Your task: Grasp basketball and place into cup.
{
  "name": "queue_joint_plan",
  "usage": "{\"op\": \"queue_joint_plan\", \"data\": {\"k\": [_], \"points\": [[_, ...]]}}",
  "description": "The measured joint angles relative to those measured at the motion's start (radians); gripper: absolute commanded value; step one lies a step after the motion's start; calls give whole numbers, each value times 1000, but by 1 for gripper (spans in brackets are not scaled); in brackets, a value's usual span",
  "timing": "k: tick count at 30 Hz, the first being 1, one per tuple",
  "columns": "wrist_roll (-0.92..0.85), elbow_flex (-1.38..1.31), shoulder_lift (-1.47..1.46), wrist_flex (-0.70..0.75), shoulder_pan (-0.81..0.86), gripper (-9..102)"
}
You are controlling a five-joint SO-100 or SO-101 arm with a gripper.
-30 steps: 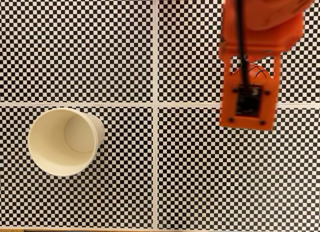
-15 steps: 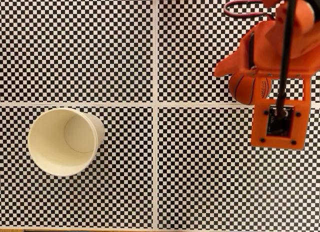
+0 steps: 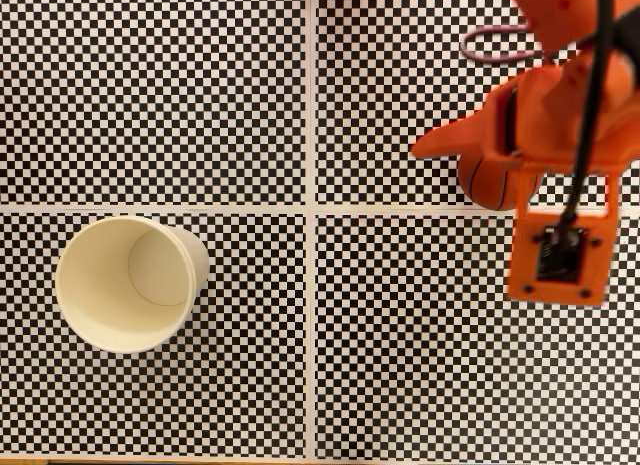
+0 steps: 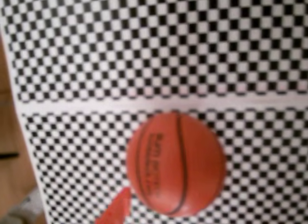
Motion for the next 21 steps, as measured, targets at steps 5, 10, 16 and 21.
{"op": "queue_joint_plan", "data": {"k": [5,10,16,21], "points": [[15,-6,-51,-46,5,58],[28,-41,-101,-61,-21,58],[32,-48,-141,-92,-28,58],[35,-48,-161,-107,-23,58]]}}
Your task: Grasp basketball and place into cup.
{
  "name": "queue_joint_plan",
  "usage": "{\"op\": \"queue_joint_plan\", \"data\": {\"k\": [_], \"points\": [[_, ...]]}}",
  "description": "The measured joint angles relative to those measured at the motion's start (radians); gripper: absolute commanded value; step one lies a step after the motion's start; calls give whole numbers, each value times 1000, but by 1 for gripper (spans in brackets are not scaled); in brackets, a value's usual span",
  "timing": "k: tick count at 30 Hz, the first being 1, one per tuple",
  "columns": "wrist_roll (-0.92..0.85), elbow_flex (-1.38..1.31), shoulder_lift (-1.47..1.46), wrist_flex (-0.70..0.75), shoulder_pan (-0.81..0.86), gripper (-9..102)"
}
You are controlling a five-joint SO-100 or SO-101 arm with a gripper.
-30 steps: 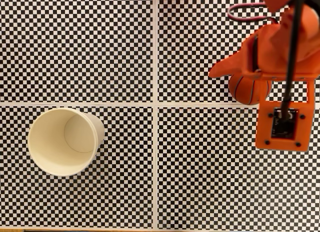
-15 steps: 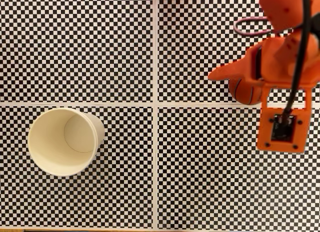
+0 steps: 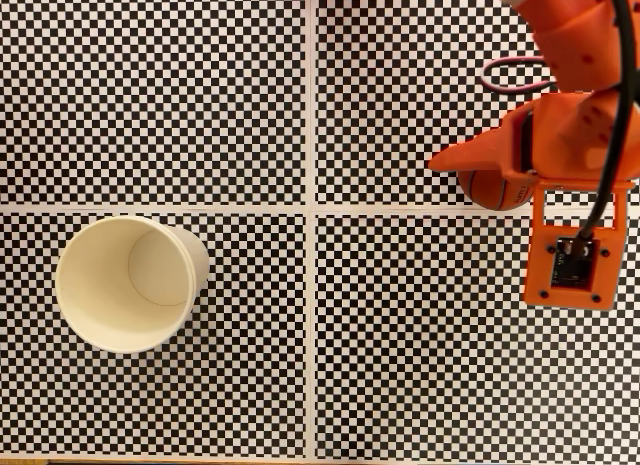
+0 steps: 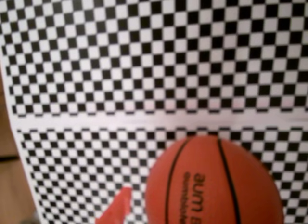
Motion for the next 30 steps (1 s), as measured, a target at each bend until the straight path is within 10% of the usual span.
{"op": "queue_joint_plan", "data": {"k": [30], "points": [[74,-15,-49,-15,26,0]]}}
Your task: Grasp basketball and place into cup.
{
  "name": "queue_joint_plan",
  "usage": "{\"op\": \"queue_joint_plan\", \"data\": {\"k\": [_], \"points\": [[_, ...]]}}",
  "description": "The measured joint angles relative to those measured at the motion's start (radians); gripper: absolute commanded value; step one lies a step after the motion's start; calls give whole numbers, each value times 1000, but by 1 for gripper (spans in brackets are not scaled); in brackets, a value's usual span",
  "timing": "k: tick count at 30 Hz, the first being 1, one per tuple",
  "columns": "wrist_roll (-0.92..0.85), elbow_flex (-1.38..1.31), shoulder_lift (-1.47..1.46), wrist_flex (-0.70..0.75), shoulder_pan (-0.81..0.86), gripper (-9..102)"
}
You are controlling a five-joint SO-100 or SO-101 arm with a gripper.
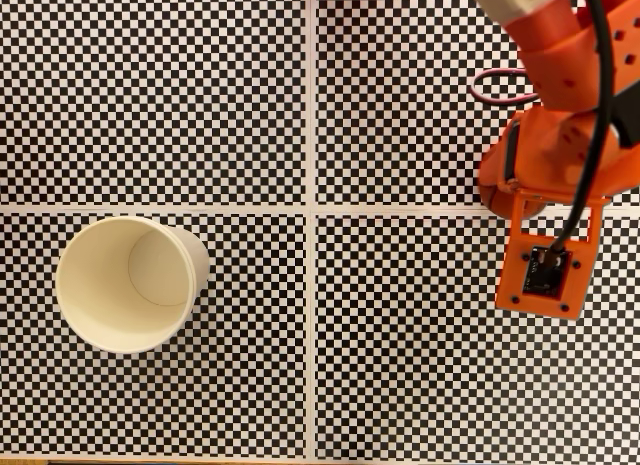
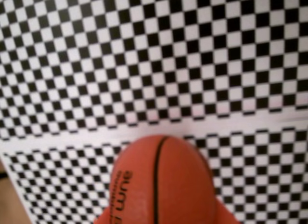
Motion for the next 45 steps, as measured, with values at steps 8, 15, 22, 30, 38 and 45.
{"op": "queue_joint_plan", "data": {"k": [8,15,22,30,38,45], "points": [[-40,-2,17,-3,67,0],[-138,-38,130,15,175,0],[-319,-43,265,15,310,0],[-509,-63,390,17,480,0],[-603,-83,535,17,632,0],[-624,-83,566,21,775,0]]}}
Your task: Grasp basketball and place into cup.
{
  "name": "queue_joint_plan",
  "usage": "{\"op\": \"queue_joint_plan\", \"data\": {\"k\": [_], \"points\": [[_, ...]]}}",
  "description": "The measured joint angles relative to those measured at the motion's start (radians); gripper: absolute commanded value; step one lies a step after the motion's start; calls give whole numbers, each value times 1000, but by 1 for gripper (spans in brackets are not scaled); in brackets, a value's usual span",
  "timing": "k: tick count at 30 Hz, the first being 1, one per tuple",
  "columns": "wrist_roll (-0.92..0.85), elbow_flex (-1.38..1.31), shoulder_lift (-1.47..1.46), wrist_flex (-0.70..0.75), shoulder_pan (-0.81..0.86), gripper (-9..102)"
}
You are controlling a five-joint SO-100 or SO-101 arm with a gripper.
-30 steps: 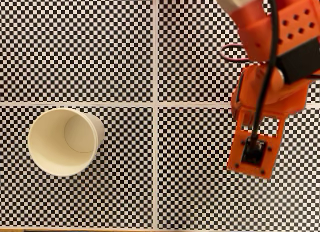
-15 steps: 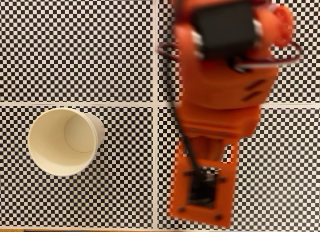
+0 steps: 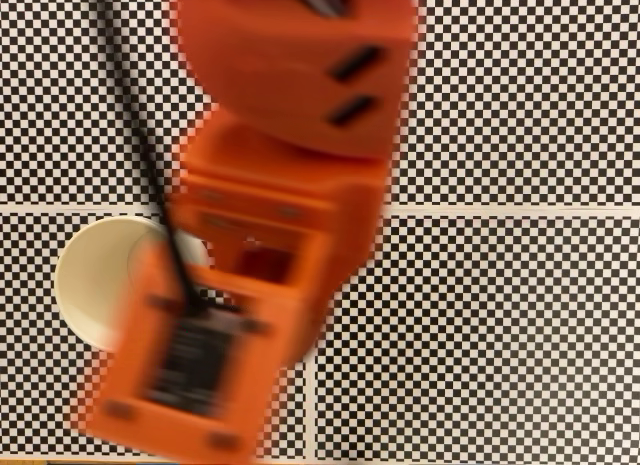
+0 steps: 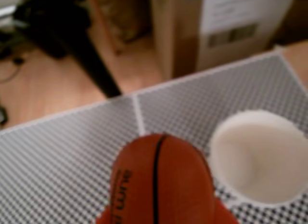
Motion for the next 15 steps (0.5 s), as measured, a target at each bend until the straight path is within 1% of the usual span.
{"op": "queue_joint_plan", "data": {"k": [8,15], "points": [[-28,-15,-5,0,163,0],[-28,-78,-66,0,233,0]]}}
